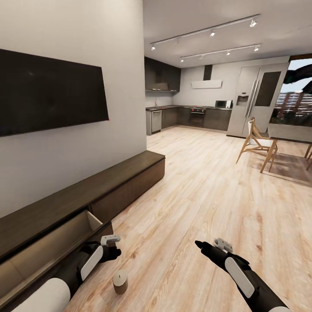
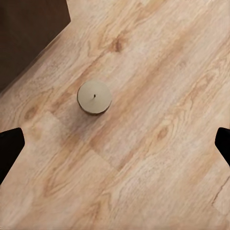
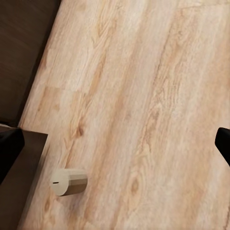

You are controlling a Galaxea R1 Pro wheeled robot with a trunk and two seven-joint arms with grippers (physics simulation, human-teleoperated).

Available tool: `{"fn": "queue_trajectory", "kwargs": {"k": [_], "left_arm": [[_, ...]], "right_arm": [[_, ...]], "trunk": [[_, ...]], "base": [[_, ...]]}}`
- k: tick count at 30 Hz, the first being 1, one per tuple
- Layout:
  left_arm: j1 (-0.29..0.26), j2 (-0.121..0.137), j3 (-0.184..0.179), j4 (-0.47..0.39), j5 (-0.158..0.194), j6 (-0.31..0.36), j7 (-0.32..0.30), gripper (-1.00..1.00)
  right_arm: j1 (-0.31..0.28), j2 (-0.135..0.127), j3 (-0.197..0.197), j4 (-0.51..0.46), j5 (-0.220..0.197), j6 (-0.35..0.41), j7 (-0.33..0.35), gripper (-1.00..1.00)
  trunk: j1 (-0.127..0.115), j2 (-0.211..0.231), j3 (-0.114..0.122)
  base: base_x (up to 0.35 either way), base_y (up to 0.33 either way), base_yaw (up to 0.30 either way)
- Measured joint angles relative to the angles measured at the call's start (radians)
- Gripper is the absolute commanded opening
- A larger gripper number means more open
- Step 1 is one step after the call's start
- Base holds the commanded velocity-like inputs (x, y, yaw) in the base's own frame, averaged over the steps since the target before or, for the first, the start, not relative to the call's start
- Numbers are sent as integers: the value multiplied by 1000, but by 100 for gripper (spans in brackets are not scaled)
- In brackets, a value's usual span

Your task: Place each of the two pumpkins and all three candles from the living room inside a cabinet in the living room (use any cabinet), then make sure every cabinet is closed, and position the cauldron so it is next to a table in the living room.

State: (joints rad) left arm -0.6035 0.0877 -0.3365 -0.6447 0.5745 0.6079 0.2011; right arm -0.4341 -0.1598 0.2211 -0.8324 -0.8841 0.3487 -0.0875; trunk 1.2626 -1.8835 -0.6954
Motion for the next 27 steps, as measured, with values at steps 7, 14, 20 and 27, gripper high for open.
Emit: {"fn": "queue_trajectory", "kwargs": {"k": [7,14,20,27], "left_arm": [[0,0,1,18,2,-12,1,100],[0,0,1,28,1,-18,2,100],[0,-10,1,30,-1,-19,1,100],[0,-16,1,30,-4,-21,1,100]], "right_arm": [[0,-1,0,0,0,0,0,100],[0,-2,-1,0,0,3,0,100],[-1,-3,-2,0,1,11,-2,100],[0,-8,-5,0,-5,11,-3,100]], "trunk": [[0,0,0],[0,0,0],[0,0,0],[0,0,0]], "base": [[123,0,0],[16,0,0],[79,-50,0],[160,-140,0]]}}
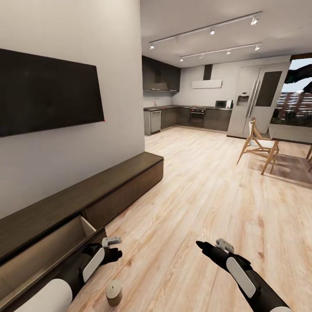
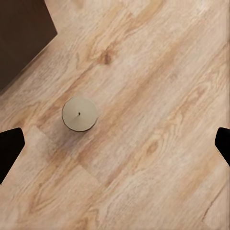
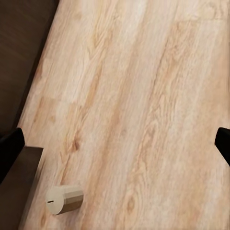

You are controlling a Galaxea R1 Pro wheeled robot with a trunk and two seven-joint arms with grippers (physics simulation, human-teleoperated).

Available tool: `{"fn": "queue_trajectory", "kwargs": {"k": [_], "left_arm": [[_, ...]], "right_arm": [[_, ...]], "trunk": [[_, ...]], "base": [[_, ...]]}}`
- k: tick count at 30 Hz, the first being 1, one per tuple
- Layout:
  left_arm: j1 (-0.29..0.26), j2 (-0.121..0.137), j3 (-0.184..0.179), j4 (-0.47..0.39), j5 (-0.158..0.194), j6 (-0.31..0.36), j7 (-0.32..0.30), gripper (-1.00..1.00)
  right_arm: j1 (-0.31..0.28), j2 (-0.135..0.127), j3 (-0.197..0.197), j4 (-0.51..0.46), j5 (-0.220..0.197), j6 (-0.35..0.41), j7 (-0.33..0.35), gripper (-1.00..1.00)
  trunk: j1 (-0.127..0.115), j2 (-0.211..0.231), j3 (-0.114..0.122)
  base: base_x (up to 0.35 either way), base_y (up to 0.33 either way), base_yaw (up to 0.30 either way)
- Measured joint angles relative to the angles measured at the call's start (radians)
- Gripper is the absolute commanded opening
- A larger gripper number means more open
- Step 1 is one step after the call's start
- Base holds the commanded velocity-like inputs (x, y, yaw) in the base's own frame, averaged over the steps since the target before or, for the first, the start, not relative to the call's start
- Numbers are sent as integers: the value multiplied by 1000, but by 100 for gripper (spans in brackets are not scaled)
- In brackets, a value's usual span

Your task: Place each of the two pumpkins and all three candles from the living room inside a cabinet in the living room (use any cabinet), then make sure every cabinet is closed, and position the cauldron so it is next to a table in the living room.

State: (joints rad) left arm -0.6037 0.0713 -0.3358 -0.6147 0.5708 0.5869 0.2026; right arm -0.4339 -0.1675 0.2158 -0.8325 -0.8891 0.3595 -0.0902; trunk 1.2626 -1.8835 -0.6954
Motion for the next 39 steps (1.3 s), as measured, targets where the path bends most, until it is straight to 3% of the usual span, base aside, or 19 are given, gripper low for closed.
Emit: {"fn": "queue_trajectory", "kwargs": {"k": [20,27,31,34,39], "left_arm": [[-1,-4,0,6,4,-7,1,100],[-3,-12,2,127,12,-11,2,100],[-3,-17,5,145,12,-7,4,100],[-3,-19,9,153,12,-4,3,100],[-3,-19,11,157,12,-11,2,100]], "right_arm": [[0,5,1,-2,0,1,-1,100],[-1,7,5,-2,8,6,-18,100],[-1,8,9,-5,8,9,-73,100],[-1,15,25,-23,7,16,-155,100],[-1,37,53,-123,5,98,-254,100]], "trunk": [[0,0,0],[0,0,0],[0,0,0],[0,0,0],[0,0,0]], "base": [[86,-59,0],[161,-5,0],[42,-1,0],[15,0,0],[4,0,0]]}}
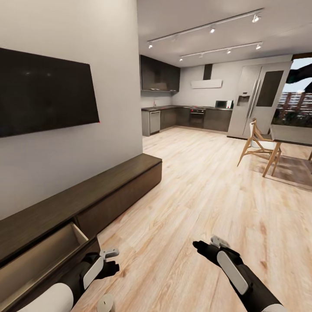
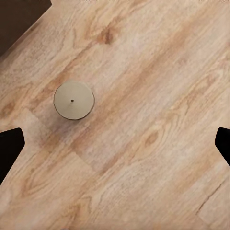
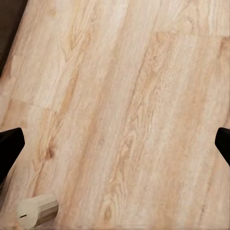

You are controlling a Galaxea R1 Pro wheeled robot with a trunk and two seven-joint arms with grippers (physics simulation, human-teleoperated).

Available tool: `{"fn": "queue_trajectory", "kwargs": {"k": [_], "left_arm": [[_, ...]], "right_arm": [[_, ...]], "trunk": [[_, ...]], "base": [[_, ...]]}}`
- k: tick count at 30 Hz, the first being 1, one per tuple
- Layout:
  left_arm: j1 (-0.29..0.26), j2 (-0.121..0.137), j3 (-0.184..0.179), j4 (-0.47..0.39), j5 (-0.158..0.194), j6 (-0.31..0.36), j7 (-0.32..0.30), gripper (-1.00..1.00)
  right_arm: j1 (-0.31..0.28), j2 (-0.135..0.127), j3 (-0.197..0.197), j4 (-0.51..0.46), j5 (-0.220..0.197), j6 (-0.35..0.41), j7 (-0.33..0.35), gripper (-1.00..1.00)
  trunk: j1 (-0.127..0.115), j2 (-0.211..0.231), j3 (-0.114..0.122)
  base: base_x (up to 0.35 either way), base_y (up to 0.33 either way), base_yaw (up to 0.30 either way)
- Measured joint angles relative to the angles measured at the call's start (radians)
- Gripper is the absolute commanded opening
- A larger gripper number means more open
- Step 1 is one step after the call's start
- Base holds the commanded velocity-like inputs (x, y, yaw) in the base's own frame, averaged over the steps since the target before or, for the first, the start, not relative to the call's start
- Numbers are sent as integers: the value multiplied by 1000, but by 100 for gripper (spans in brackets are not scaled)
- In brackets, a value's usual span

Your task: Place each of the two pumpkins and all three candles from the living room inside a cabinet in the living room (use any cabinet), then make sure every cabinet is closed, and position the cauldron so it is next to a table in the living room.

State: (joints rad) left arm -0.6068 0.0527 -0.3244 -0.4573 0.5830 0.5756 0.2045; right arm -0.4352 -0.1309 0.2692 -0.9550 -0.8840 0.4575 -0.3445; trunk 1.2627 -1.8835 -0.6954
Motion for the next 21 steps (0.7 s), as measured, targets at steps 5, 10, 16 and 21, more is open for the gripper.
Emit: {"fn": "queue_trajectory", "kwargs": {"k": [5,10,16,21], "left_arm": [[0,1,0,1,-1,-7,-1,100],[0,1,1,1,-2,-9,-1,100],[1,1,1,1,0,-11,-2,100],[1,1,1,1,0,-16,-2,100]], "right_arm": [[-6,73,10,-86,-1,95,-153,100],[-8,156,92,-107,2,116,-313,100],[-4,171,144,-114,4,115,-354,100],[-2,172,151,-115,5,114,-359,100]], "trunk": [[0,0,0],[0,0,0],[0,0,0],[0,0,0]], "base": [[1,0,0],[0,0,0],[0,0,0],[0,0,46]]}}
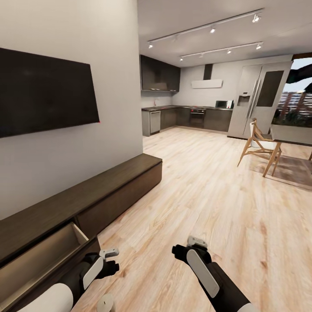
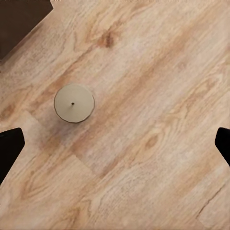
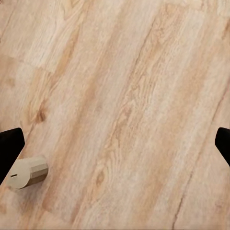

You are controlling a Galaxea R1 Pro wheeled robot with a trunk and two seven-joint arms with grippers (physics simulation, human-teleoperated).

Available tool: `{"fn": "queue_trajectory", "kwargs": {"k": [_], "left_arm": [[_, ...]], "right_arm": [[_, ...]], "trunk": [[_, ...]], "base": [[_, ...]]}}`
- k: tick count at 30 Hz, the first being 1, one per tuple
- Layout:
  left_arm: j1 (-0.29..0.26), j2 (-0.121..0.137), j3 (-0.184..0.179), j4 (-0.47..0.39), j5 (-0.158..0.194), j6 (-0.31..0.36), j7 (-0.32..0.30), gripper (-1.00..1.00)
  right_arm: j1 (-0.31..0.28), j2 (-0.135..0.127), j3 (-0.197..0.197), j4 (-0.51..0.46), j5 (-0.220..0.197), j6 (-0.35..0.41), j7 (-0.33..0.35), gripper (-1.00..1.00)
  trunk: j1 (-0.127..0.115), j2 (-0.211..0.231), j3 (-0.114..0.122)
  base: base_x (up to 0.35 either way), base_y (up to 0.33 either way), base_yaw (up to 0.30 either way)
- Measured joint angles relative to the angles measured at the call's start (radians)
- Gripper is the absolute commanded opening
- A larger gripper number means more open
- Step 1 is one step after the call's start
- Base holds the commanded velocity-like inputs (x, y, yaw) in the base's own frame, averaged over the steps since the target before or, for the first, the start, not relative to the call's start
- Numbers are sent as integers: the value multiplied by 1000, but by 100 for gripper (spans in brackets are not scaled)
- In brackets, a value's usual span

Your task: Place each of the two pumpkins and all three candles from the living room inside a cabinet in the living room (use any cabinet), then make sure every cabinet is closed, and position the cauldron so it is next to a table in the living room.

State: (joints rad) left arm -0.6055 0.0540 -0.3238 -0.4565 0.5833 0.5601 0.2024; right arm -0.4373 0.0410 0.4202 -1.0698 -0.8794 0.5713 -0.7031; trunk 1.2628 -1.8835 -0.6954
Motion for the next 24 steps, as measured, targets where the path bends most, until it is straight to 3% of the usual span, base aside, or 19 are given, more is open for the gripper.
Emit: {"fn": "queue_trajectory", "kwargs": {"k": [16,24], "left_arm": [[0,0,-2,-1,-1,-3,-1,100],[0,0,-7,-1,-6,-4,-1,100]], "right_arm": [[1,-9,0,3,0,0,108,100],[1,-11,0,6,0,0,113,100]], "trunk": [[0,0,0],[0,0,0]], "base": [[0,0,256],[0,0,76]]}}
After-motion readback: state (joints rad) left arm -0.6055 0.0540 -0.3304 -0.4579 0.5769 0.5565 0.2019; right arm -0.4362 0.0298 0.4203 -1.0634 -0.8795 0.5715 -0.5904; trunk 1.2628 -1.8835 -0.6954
